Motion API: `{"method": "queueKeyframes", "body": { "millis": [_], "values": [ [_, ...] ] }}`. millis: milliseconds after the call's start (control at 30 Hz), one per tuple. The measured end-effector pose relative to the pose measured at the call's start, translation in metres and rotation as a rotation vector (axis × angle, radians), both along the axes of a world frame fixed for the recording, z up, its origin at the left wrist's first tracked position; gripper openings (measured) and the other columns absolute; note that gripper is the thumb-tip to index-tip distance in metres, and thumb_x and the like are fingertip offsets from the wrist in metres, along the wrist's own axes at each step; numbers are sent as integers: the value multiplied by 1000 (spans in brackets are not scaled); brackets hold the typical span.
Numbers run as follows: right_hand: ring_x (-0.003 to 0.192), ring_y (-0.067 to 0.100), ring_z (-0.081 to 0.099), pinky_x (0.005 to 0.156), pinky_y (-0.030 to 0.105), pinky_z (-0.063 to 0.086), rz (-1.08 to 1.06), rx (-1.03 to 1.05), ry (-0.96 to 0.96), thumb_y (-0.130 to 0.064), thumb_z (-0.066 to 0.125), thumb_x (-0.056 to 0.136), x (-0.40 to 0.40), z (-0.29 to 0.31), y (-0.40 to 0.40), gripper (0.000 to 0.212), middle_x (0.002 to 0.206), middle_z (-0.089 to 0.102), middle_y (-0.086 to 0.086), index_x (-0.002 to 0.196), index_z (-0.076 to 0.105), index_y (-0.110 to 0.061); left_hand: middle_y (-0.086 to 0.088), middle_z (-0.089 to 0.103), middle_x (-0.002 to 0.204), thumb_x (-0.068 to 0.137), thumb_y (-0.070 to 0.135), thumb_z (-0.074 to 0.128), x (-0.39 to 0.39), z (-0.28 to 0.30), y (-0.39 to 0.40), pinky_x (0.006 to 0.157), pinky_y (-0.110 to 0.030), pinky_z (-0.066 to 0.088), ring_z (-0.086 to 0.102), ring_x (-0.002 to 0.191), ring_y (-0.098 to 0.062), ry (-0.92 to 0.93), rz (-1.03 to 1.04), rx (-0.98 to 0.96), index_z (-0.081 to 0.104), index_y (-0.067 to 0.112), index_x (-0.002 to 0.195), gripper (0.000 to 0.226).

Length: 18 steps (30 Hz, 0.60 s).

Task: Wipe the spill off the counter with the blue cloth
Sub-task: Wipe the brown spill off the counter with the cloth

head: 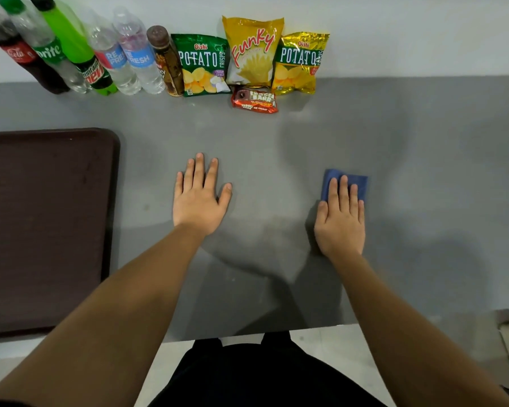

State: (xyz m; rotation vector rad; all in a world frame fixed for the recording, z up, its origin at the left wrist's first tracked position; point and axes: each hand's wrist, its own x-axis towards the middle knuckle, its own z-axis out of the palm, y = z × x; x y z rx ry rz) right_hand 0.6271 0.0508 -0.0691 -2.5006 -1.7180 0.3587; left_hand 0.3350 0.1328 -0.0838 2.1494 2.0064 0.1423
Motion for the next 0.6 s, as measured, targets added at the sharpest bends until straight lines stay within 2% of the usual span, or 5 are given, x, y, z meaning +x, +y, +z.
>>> {"method": "queueKeyframes", "body": {
  "millis": [200, 333, 433, 500, 600],
  "values": [
    [160, 24, 0, 129, 44, 4, 53, 42, 18, -41, 23, 106, -76, -2, -56, 64, 173, 2, 1, 165, 7, -19, -3, -3, 174, 102, 65, 11, 1, 5, 0, 129, -45, -1, -5, 160, -22, 17, -6, -38, 6, 30, 166, 72],
    [160, 21, -1, 129, 42, 5, 238, 59, 14, -43, 21, 107, -113, -6, -42, 64, 173, 5, 0, 165, 8, -20, -6, 4, 174, 103, 64, 19, 1, 8, 0, 128, -46, 1, 1, 160, -25, -4, -13, -20, 13, 29, 165, 72],
    [159, 21, 10, 129, 41, 11, 306, 115, 44, -39, 31, 107, -108, -2, -19, 61, 172, 15, 0, 163, 20, -20, -8, 12, 173, 104, 60, 30, 0, 12, 1, 128, -46, 5, 8, 159, -28, -47, -16, -9, 23, 26, 163, 69],
    [158, 22, 18, 128, 42, 16, 321, 144, 54, -36, 39, 105, -94, 0, -8, 59, 170, 22, 0, 161, 29, -20, -11, 27, 168, 103, 55, 41, -2, 19, -1, 125, -49, 19, 21, 155, -31, -108, -19, 15, 37, 21, 158, 65],
    [157, 23, 22, 127, 44, 19, 268, 154, 52, -33, 45, 105, -67, -1, 0, 58, 169, 24, 1, 160, 32, -20, -13, 52, 149, 102, 42, 55, -7, 31, -9, 109, -51, 43, 44, 138, -36, -176, -38, 92, 58, 12, 142, 51]
  ]
}}
